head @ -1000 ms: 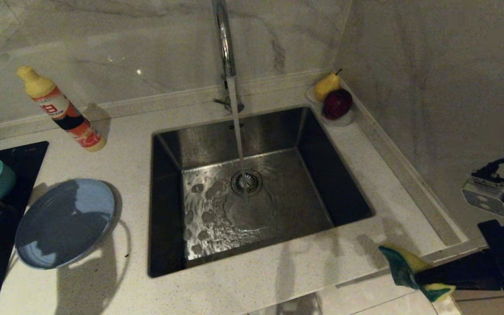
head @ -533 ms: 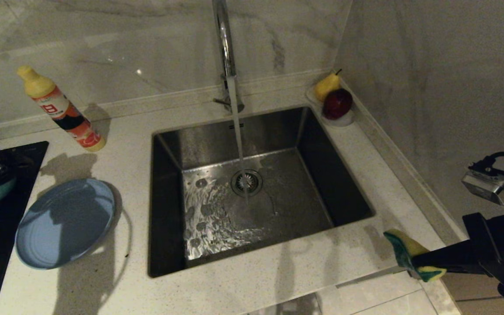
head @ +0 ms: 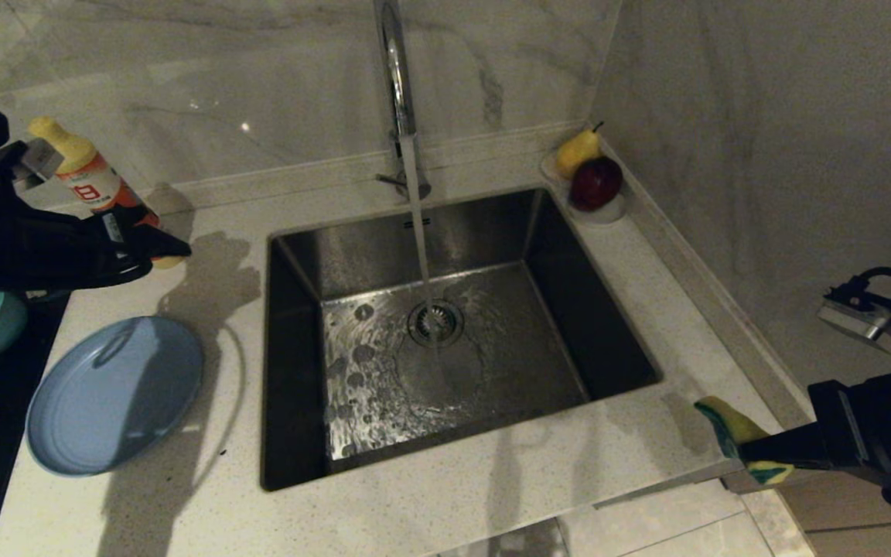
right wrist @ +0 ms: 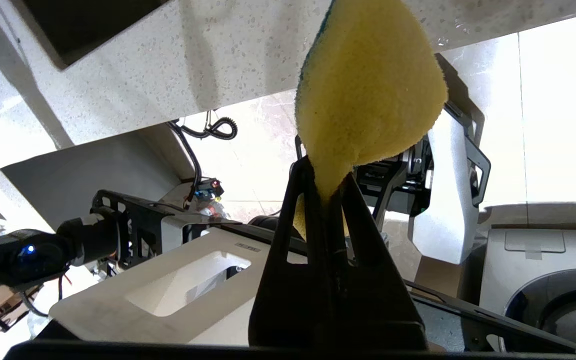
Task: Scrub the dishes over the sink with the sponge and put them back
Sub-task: Place the plate on the table, then put down the sponge
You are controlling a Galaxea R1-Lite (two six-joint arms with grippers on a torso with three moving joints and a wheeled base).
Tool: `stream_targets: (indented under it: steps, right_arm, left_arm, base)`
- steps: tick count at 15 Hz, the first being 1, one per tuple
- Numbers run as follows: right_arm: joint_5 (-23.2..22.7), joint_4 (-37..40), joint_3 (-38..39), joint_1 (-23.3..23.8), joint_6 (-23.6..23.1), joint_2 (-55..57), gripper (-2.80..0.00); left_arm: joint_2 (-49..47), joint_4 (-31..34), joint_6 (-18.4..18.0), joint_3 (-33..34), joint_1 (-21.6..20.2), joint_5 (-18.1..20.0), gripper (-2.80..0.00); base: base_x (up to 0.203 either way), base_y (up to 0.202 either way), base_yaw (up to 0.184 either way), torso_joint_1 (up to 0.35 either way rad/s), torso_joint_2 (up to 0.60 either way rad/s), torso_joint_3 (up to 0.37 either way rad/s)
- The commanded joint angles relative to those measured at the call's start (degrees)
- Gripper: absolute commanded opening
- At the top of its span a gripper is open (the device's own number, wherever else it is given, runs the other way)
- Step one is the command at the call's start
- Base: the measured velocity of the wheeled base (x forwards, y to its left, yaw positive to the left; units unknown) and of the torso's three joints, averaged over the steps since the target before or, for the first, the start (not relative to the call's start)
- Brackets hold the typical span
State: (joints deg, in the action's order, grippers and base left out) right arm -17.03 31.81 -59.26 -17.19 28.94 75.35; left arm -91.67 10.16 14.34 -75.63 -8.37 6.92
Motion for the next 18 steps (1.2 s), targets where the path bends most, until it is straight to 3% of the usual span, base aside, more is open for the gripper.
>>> stream_targets:
  steps: [1,3,5,10,15,18]
  right_arm:
    - [-0.11,0.19,0.20,0.05,0.24,0.24,-2.80]
    - [-0.20,0.19,0.20,0.05,0.24,0.17,-2.80]
    - [-0.48,0.19,0.57,0.63,0.41,0.81,-2.80]
    - [-0.55,0.31,0.86,0.84,0.32,0.61,-2.80]
    - [-0.52,0.59,1.64,0.40,0.46,-1.80,-2.80]
    - [-0.20,0.93,1.91,0.40,0.15,-3.10,-2.80]
  left_arm:
    - [1.19,1.74,-1.90,-2.46,3.63,0.99,-2.80]
    - [5.50,1.56,-4.60,-1.58,4.97,5.92,-2.80]
    - [11.53,1.99,-6.09,-0.59,5.83,13.68,-2.80]
    - [32.87,1.99,-6.79,9.85,6.65,14.37,-2.80]
    - [56.31,1.89,-7.58,27.57,6.76,17.93,-2.80]
    - [72.28,1.93,-10.47,41.16,6.72,18.67,-2.80]
  base:
    - [0.000,0.000,0.000,0.000,0.00,0.000]
    - [0.000,0.000,0.000,0.000,0.00,0.000]
    - [0.000,0.000,0.000,0.000,0.00,0.000]
    - [0.000,0.000,0.000,0.000,0.00,0.000]
    - [0.000,0.000,0.000,0.000,0.00,0.000]
    - [0.000,0.000,0.000,0.000,0.00,0.000]
